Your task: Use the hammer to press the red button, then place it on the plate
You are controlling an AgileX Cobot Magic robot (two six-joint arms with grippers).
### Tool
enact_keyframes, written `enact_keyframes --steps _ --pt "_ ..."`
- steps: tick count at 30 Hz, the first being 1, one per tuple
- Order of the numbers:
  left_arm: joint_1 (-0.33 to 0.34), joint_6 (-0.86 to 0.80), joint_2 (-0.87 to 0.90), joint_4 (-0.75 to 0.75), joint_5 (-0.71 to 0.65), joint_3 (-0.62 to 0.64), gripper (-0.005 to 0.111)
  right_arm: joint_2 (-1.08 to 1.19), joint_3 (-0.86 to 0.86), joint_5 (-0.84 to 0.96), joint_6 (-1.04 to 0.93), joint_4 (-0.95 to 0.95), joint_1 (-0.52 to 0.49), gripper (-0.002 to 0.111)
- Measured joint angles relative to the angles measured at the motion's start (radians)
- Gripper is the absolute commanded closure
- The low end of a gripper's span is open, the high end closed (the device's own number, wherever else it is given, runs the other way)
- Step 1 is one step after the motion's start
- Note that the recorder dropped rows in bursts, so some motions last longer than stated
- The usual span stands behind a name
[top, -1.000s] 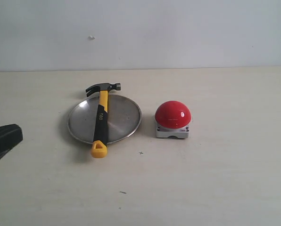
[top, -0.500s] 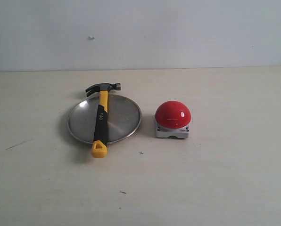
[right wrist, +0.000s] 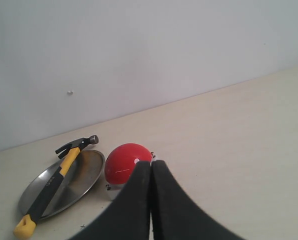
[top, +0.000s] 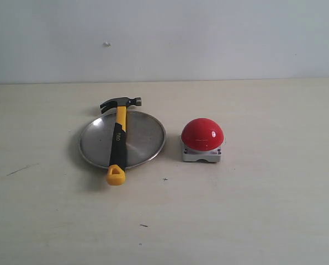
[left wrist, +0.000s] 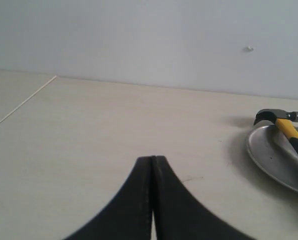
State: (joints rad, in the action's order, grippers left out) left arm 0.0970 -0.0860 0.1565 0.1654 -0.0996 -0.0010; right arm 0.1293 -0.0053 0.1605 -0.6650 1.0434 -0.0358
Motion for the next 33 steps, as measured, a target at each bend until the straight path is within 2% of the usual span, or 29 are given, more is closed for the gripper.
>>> enact_keyframes --steps 11,27,33 --pt "0.000 -0.034 -0.148 -0.019 -0.146 0.002 0.107 0.000 0.000 0.000 0.000 0.000 0.000 0.108" --pt "0.000 -0.037 -0.150 -0.027 -0.211 0.002 0.107 0.000 0.000 0.000 0.000 0.000 0.000 0.108" --pt "0.000 -0.037 -0.150 -0.027 -0.214 0.002 0.107 0.000 0.000 -0.128 -0.175 -0.090 0.000 0.108"
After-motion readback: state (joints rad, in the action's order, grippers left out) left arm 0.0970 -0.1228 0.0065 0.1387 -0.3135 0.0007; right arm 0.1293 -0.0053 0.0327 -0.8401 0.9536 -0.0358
